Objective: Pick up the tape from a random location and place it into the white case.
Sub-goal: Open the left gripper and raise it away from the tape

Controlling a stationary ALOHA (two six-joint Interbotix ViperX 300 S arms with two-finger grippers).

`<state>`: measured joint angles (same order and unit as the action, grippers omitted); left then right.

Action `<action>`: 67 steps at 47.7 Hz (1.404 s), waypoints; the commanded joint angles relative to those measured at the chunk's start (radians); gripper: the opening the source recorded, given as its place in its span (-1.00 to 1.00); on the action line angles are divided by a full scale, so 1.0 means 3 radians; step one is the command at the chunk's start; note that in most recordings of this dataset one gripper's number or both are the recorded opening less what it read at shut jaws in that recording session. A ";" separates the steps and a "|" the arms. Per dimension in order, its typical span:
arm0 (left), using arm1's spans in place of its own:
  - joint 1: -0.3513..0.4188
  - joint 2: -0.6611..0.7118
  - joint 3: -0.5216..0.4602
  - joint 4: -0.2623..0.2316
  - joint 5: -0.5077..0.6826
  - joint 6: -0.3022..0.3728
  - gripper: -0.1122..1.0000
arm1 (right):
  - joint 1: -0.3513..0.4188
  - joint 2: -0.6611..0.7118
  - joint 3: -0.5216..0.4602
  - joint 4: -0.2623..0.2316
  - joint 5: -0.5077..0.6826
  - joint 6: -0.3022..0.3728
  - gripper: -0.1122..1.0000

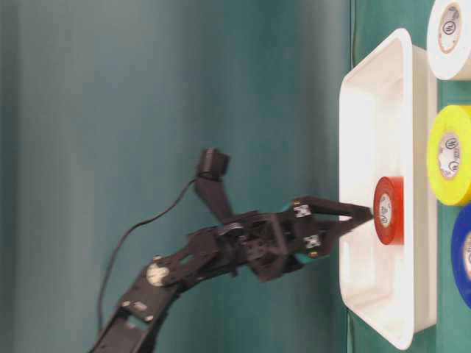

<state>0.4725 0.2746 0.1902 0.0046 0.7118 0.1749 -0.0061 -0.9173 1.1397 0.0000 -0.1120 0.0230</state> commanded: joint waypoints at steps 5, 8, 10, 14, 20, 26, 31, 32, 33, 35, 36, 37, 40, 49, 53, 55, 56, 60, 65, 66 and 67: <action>-0.0010 -0.0322 -0.0107 -0.0005 0.0179 0.0000 0.90 | 0.0000 0.0015 -0.0087 0.0005 -0.0010 0.0000 -0.80; -0.0010 -0.0389 -0.0123 -0.0005 0.0245 0.0000 0.90 | -0.0005 0.0015 -0.0087 0.0005 -0.0010 0.0005 -0.80; -0.0020 -0.0430 -0.0133 -0.0005 0.0291 -0.0005 0.90 | 0.0000 0.0015 -0.0087 0.0005 -0.0010 0.0005 -0.80; -0.0031 -0.0501 -0.0153 -0.0005 0.0358 -0.0005 0.90 | -0.0005 0.0015 -0.0092 0.0005 -0.0010 0.0005 -0.80; -0.0066 -0.0588 -0.0194 -0.0005 0.0465 -0.0005 0.90 | -0.0005 0.0015 -0.0092 0.0005 -0.0010 0.0005 -0.80; -0.0102 -0.0619 -0.0245 -0.0005 0.0562 -0.0005 0.90 | -0.0005 0.0015 -0.0092 0.0005 -0.0010 0.0005 -0.80; -0.0112 -0.0619 -0.0276 -0.0005 0.0603 -0.0005 0.90 | -0.0005 0.0015 -0.0092 0.0005 -0.0010 0.0005 -0.80; -0.0112 -0.0619 -0.0281 -0.0005 0.0603 -0.0005 0.90 | 0.0000 0.0015 -0.0092 0.0005 -0.0010 0.0005 -0.80; -0.0112 -0.0619 -0.0286 -0.0005 0.0608 -0.0005 0.90 | 0.0000 0.0015 -0.0092 0.0005 -0.0010 0.0005 -0.80; -0.0112 -0.0624 -0.0297 -0.0005 0.0619 -0.0005 0.90 | -0.0005 0.0015 -0.0092 0.0005 -0.0010 0.0005 -0.80; -0.0112 -0.0629 -0.0297 -0.0005 0.0619 -0.0005 0.90 | -0.0005 0.0015 -0.0092 0.0005 -0.0010 0.0005 -0.80; -0.0112 -0.0629 -0.0297 -0.0005 0.0624 -0.0005 0.90 | 0.0000 0.0015 -0.0092 0.0005 -0.0005 0.0005 -0.80; -0.0112 -0.0634 -0.0302 -0.0005 0.0624 -0.0005 0.90 | 0.0000 0.0015 -0.0092 0.0005 0.0005 0.0005 -0.80; -0.0112 -0.0639 -0.0302 -0.0005 0.0624 -0.0005 0.90 | 0.0000 0.0015 -0.0092 0.0005 0.0010 0.0005 -0.80; -0.0112 -0.0639 -0.0302 -0.0005 0.0624 -0.0005 0.90 | 0.0000 0.0015 -0.0092 0.0000 0.0010 0.0005 -0.80; -0.0112 -0.0644 -0.0302 -0.0005 0.0619 0.0000 0.90 | -0.0005 0.0015 -0.0092 0.0005 0.0010 0.0005 -0.80; -0.0112 -0.0644 -0.0302 -0.0005 0.0619 0.0005 0.90 | -0.0005 0.0015 -0.0087 0.0005 0.0010 0.0005 -0.80; -0.0112 -0.0644 -0.0302 -0.0005 0.0603 0.0010 0.90 | -0.0005 0.0015 -0.0092 0.0005 0.0015 0.0005 -0.80; -0.0112 -0.0660 -0.0297 -0.0005 0.0598 0.0010 0.90 | -0.0005 0.0015 -0.0092 0.0005 0.0041 0.0005 -0.80; -0.0112 -0.0665 -0.0297 -0.0005 0.0598 0.0010 0.90 | -0.0005 0.0015 -0.0092 0.0005 0.0046 0.0005 -0.80; -0.0107 -0.0665 -0.0291 -0.0005 0.0593 0.0010 0.90 | 0.0000 0.0015 -0.0092 0.0005 0.0051 0.0005 -0.80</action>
<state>0.4387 0.1197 0.1243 0.0046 0.8958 0.1764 -0.0061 -0.9173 1.1397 0.0000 -0.0982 0.0245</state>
